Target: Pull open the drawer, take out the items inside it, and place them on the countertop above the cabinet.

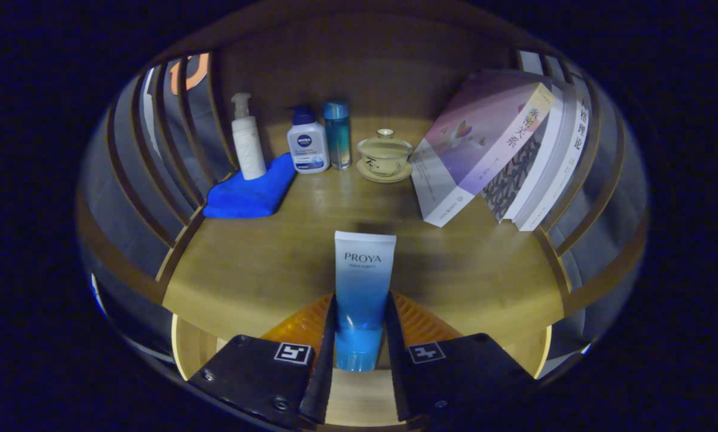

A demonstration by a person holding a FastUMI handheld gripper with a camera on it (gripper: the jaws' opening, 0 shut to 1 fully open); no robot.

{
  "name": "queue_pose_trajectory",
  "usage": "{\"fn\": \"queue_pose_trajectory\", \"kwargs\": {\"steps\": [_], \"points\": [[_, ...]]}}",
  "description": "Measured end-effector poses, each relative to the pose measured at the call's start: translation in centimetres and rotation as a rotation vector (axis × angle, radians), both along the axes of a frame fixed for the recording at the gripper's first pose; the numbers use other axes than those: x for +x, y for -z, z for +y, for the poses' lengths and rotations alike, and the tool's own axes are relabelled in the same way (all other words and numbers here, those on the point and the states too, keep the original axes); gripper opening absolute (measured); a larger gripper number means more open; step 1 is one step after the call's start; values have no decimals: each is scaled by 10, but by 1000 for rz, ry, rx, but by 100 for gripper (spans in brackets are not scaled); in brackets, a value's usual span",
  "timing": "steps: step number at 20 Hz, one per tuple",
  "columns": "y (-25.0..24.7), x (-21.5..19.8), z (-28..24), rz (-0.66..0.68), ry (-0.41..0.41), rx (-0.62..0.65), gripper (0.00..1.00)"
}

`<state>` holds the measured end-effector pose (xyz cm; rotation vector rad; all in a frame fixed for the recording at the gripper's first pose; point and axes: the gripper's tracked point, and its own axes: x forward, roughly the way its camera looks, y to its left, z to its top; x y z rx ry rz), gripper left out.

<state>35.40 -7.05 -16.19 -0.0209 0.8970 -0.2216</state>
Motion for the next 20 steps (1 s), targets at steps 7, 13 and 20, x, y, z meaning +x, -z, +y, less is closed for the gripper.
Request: {"fn": "queue_pose_trajectory", "kwargs": {"steps": [7, 13, 20], "points": [[-13, -18, 16, -66, -40, 5, 57], [-57, -70, 50, -202, -113, 13, 74], [-82, -149, 91, -381, -195, 37, 88]]}}
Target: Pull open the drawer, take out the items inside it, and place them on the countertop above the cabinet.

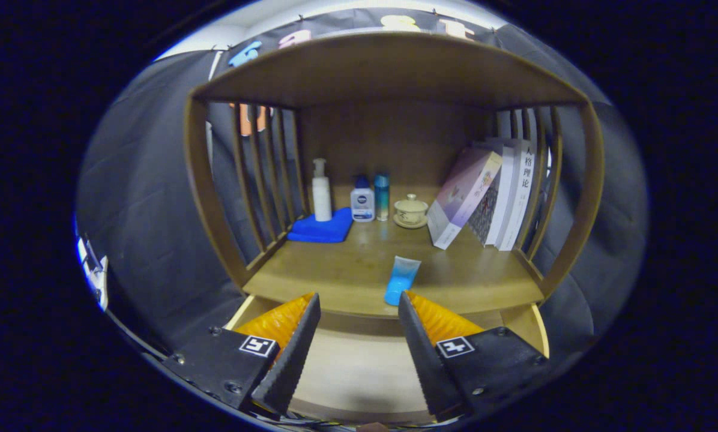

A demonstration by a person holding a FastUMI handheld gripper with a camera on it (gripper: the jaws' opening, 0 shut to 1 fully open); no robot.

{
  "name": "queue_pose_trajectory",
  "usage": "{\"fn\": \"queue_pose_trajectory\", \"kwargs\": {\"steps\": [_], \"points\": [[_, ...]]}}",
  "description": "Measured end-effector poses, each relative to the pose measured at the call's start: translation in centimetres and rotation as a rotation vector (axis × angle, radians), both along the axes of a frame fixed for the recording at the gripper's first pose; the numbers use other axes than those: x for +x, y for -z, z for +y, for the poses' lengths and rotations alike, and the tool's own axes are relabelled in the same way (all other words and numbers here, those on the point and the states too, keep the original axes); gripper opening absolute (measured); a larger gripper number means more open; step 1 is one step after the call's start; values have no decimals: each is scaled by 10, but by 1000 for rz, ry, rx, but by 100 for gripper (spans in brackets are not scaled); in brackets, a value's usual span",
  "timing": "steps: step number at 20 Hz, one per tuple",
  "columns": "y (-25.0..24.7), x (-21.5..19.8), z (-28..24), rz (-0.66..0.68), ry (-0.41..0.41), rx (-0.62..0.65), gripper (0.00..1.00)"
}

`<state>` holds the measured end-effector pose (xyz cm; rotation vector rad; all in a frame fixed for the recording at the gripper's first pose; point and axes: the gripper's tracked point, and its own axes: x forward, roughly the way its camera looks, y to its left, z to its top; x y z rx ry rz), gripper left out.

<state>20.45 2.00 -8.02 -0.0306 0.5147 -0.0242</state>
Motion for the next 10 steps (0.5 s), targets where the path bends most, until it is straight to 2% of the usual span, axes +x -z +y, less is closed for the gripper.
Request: {"fn": "queue_pose_trajectory", "kwargs": {"steps": [2, 6, 8, 10], "points": [[5, -25, 8, -30, -18, 8, 100], [19, -72, 4, -72, -21, -23, 99], [35, -100, -4, -74, 23, -23, 100], [51, -121, -9, -69, 34, -29, 99]]}}
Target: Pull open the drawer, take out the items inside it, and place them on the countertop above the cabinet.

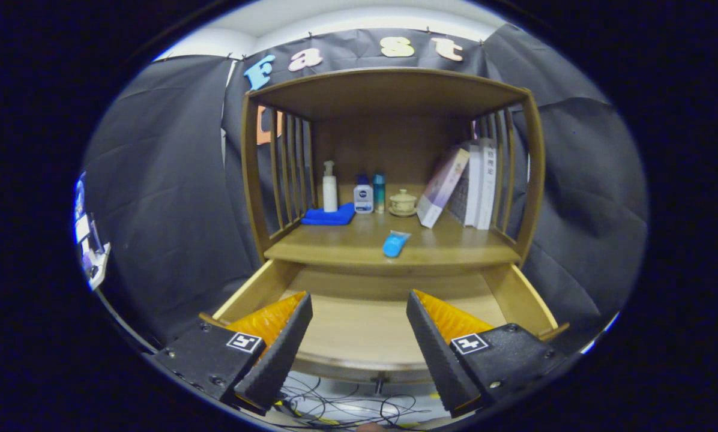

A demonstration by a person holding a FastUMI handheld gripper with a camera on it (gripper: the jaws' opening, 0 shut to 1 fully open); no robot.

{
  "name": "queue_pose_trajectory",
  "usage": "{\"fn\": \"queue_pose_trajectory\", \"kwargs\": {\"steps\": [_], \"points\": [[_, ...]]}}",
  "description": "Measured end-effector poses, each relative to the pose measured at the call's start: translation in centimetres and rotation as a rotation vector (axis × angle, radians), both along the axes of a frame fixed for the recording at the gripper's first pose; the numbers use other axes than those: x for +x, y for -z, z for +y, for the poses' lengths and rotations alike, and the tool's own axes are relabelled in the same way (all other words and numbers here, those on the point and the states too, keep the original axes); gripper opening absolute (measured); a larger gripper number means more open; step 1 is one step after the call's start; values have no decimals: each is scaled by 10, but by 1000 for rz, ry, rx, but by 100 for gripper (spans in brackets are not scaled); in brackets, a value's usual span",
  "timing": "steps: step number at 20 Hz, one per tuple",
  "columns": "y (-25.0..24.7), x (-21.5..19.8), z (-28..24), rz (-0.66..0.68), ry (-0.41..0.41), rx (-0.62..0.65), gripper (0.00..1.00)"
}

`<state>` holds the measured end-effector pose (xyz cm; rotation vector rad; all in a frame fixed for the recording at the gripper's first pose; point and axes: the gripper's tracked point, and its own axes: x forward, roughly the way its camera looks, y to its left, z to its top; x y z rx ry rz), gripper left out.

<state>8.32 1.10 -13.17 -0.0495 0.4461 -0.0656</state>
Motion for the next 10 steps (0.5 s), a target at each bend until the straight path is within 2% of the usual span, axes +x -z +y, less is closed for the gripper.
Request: {"fn": "queue_pose_trajectory", "kwargs": {"steps": [6, 10], "points": [[49, -49, -22, -21, 73, -15, 99], [96, -62, -29, 22, 115, 9, 100]]}}
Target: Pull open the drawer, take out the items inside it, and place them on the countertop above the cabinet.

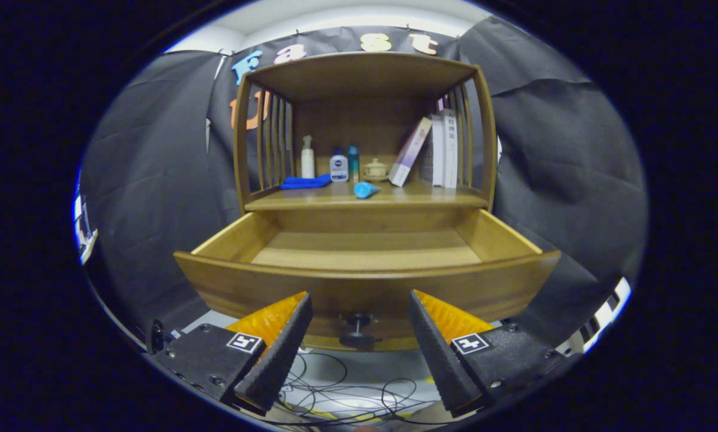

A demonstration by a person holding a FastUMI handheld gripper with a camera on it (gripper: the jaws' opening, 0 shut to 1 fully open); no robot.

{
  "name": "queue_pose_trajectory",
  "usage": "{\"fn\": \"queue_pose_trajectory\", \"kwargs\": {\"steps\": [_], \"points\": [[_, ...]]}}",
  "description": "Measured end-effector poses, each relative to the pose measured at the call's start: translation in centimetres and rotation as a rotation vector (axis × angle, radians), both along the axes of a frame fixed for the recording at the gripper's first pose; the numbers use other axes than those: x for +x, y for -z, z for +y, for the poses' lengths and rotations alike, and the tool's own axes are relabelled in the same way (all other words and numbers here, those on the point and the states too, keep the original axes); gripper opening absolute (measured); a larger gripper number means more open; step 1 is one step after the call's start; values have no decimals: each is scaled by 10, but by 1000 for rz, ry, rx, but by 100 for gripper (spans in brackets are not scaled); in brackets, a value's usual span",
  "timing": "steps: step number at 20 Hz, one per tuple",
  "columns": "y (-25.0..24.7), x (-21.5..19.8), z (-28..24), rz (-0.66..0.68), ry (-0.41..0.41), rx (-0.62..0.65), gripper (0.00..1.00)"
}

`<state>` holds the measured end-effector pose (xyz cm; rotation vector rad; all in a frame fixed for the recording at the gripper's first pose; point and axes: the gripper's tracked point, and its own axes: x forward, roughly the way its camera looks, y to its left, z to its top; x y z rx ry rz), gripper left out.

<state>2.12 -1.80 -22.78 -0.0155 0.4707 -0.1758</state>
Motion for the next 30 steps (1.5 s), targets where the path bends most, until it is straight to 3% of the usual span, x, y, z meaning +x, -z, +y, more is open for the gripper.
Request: {"fn": "queue_pose_trajectory", "kwargs": {"steps": [8, 14, 19, 20, 25, 30], "points": [[49, 23, -12, 42, 43, -16, 100], [57, 28, -4, 16, 69, -44, 99], [66, 36, 1, 81, 48, -11, 98], [63, 48, -1, 32, 50, -23, 98], [65, 58, -2, 61, 43, -37, 98], [60, 107, -9, 41, 48, -42, 98]]}}
